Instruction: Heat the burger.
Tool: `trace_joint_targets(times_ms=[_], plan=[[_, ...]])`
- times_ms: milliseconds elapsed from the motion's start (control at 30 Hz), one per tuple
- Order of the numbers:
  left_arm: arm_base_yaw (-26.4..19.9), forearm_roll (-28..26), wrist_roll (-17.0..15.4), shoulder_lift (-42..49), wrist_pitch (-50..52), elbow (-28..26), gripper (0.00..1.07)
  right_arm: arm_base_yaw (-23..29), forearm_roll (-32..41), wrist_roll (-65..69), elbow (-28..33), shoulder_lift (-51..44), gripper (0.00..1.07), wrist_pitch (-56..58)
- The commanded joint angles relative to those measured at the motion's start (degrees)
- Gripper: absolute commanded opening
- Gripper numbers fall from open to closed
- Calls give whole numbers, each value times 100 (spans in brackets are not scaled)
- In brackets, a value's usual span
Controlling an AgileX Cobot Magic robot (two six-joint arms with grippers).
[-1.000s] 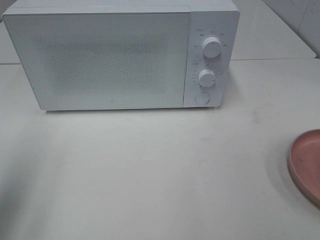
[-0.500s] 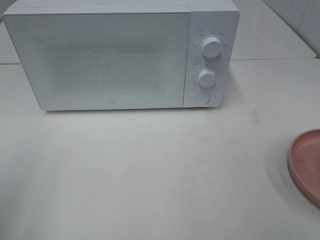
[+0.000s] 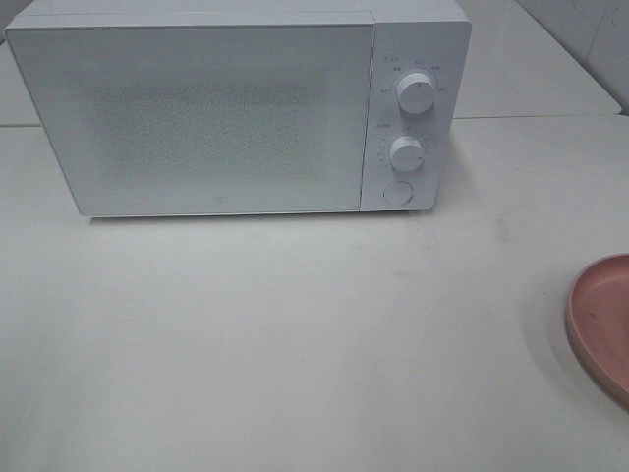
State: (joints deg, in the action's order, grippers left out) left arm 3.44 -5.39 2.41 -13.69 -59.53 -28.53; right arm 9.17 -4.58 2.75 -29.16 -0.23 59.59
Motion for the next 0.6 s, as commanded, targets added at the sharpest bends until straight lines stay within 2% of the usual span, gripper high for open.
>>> trace_joint_targets(times_ms=[33, 233, 433, 600], plan=[[-6, 11, -34, 453, 0, 11, 96, -40, -29, -6, 17, -149, 76, -23], [-11, 11, -34, 1043, 0, 11, 96, -40, -29, -6, 17, -149, 76, -23], [-269, 11, -29, 1553, 0, 11, 96, -40, -29, -6, 17, -149, 76, -23], [-275, 11, -29, 1564, 6, 6, 96, -40, -29, -6, 17, -143, 76, -23]])
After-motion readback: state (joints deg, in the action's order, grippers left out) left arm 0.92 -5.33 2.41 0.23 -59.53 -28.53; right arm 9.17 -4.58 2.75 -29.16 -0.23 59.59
